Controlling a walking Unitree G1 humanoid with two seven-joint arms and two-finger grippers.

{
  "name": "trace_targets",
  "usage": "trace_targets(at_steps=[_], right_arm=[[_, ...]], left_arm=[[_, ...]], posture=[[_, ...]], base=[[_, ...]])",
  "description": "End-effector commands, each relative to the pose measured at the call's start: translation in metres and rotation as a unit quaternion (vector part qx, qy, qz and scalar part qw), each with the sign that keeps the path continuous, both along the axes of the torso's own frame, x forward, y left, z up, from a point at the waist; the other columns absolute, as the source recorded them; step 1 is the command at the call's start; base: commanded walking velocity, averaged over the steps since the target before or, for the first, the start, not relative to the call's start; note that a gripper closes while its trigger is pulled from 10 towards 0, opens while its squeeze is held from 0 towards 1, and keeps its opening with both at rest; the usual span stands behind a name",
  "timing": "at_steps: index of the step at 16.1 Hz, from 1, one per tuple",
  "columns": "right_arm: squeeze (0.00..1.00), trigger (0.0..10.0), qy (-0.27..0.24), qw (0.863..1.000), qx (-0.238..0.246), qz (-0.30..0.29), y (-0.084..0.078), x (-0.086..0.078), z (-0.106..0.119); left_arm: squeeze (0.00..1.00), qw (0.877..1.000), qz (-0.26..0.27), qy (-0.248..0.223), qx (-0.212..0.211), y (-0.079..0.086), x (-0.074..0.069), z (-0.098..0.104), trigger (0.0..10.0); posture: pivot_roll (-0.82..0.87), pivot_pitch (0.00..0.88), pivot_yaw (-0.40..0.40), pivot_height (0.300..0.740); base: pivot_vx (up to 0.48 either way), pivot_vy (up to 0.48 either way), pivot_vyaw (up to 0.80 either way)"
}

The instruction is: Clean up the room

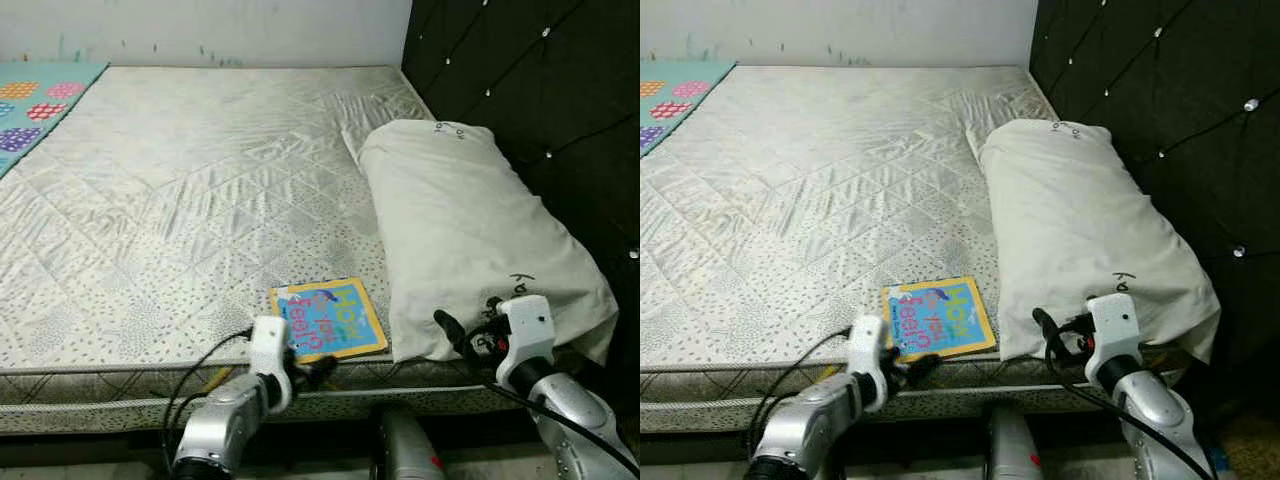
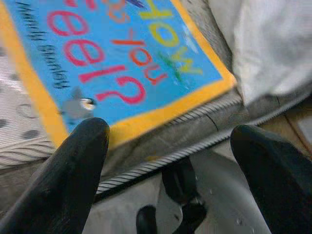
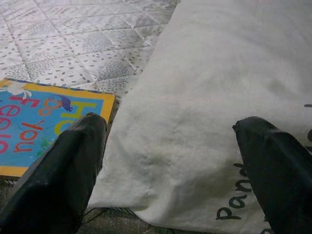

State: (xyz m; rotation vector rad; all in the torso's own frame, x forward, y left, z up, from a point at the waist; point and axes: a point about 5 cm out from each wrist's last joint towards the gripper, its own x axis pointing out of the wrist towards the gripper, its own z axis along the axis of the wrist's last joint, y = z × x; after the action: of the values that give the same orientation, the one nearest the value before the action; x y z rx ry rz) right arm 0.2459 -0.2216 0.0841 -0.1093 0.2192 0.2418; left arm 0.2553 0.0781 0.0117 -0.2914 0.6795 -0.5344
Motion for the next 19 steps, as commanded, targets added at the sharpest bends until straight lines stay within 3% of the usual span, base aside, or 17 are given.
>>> trace_targets(at_steps=[1, 3, 5, 8, 9, 10, 11, 15, 19], right_arm=[[0.00, 10.0, -0.005, 1.000, -0.001, 0.001, 0.000, 0.002, 0.001], [0.00, 10.0, -0.005, 1.000, 0.000, 0.003, 0.003, 0.003, 0.000], [0.00, 10.0, -0.008, 1.000, 0.001, 0.004, 0.005, 0.005, 0.000], [0.00, 10.0, -0.009, 1.000, 0.002, 0.004, 0.004, 0.006, 0.001], [0.00, 10.0, -0.009, 1.000, 0.001, 0.005, 0.004, 0.007, 0.000], [0.00, 10.0, -0.009, 1.000, 0.002, 0.006, 0.005, 0.007, 0.000], [0.00, 10.0, -0.010, 1.000, 0.003, 0.007, 0.006, 0.007, 0.000], [0.00, 10.0, -0.012, 1.000, 0.005, 0.005, 0.008, 0.009, 0.000], [0.00, 10.0, -0.010, 1.000, 0.007, 0.002, 0.008, 0.008, -0.003]], left_arm=[[1.00, 1.000, -0.021, -0.008, 0.021, -0.005, 0.000, 0.000, 10.0], [1.00, 0.998, -0.037, -0.014, 0.047, -0.011, 0.003, -0.001, 10.0], [1.00, 0.998, -0.031, -0.003, 0.047, -0.011, 0.003, -0.003, 10.0], [1.00, 0.998, 0.022, 0.044, 0.032, -0.001, 0.001, -0.012, 10.0], [0.93, 0.998, 0.017, 0.043, 0.031, -0.002, 0.002, -0.012, 10.0], [0.55, 0.999, 0.001, 0.039, 0.038, -0.004, 0.002, -0.011, 10.0], [0.00, 0.998, -0.028, 0.036, 0.049, -0.009, -0.001, -0.011, 10.0], [0.00, 0.996, -0.053, 0.023, 0.070, -0.013, -0.002, -0.011, 10.0], [0.00, 0.994, -0.061, 0.028, 0.091, 0.002, -0.009, -0.012, 10.0]], posture=[[-0.22, 0.000, -0.023, 0.577], [-0.22, 0.000, -0.025, 0.577], [-0.22, 0.000, -0.025, 0.577], [-0.22, 0.000, -0.026, 0.577], [-0.22, 0.000, -0.027, 0.577], [-0.22, 0.000, -0.027, 0.577], [-0.22, 0.000, -0.025, 0.577], [-0.22, 0.000, -0.021, 0.577], [-0.20, 0.000, -0.017, 0.577]], base=[[0.000, 0.000, 0.00], [0.000, 0.000, 0.00], [0.000, 0.000, 0.00], [0.000, 0.000, 0.00], [0.000, 0.000, 0.00], [0.000, 0.000, 0.00], [0.000, 0.000, 0.00], [0.000, 0.000, 0.00], [0.000, 0.000, 0.00]])
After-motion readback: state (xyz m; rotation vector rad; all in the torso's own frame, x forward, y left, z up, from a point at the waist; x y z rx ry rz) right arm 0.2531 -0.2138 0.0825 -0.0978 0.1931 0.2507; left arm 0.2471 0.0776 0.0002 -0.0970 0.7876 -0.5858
